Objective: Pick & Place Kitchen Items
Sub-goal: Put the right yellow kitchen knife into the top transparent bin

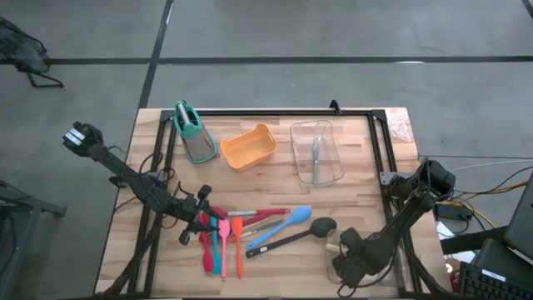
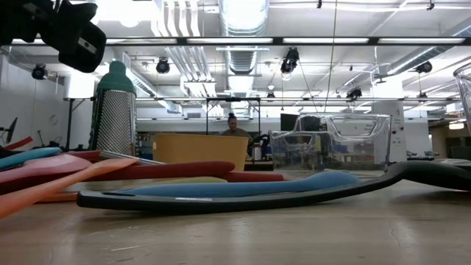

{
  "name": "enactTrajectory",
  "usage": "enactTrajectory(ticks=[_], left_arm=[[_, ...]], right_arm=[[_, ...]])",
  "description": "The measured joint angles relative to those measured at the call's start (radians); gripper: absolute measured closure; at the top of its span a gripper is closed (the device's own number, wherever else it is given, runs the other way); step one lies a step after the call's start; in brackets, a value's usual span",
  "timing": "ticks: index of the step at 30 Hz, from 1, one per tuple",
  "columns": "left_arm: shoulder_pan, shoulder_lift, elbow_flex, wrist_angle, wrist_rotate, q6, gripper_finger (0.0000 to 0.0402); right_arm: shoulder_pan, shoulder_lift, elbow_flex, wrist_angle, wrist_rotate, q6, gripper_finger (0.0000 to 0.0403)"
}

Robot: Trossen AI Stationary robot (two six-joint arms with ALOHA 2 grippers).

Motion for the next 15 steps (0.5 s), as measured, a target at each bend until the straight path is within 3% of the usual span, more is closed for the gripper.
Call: enactTrajectory(ticks=[15], left_arm=[[0.0,0.0,0.0,0.003,0.001,0.0,0.0246]], right_arm=[[0.011,-0.005,-0.075,0.116,0.005,0.021,0.0394]])
